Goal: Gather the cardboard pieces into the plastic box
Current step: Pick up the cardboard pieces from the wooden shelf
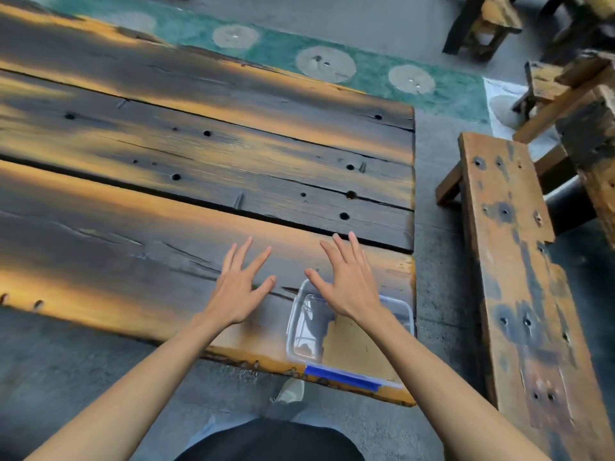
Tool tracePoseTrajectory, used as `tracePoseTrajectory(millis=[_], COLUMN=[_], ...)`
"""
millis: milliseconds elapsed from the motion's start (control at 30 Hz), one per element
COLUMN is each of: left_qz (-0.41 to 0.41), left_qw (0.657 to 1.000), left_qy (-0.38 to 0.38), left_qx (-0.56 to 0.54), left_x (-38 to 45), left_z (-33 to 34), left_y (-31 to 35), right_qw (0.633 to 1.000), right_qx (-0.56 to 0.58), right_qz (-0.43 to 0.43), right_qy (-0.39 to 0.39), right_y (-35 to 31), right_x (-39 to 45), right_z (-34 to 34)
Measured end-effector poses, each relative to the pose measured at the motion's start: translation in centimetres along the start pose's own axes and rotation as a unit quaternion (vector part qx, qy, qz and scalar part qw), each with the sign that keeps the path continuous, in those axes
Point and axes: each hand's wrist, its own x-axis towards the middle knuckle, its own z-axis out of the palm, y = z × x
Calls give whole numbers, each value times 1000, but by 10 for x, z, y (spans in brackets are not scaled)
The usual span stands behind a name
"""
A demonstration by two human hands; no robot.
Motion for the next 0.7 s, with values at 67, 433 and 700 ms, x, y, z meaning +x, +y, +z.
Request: tracePoseTrajectory(millis=[67, 433, 700], left_qz=[-9, -112, -212], left_qw=[1000, 982, 948], left_qy=[21, 143, 234], left_qx=[8, 54, 41], left_x=[-7, -103, -207], left_z=[-10, -69, -83], left_y=[-8, -64, -85], right_qw=[1000, 978, 945], right_qx=[-4, -39, -53], right_qz=[-24, -203, -320], right_qy=[-7, -20, -30], right_y=[-14, -134, -200], right_x=[5, 11, -30], right_z=[2, 9, 19])
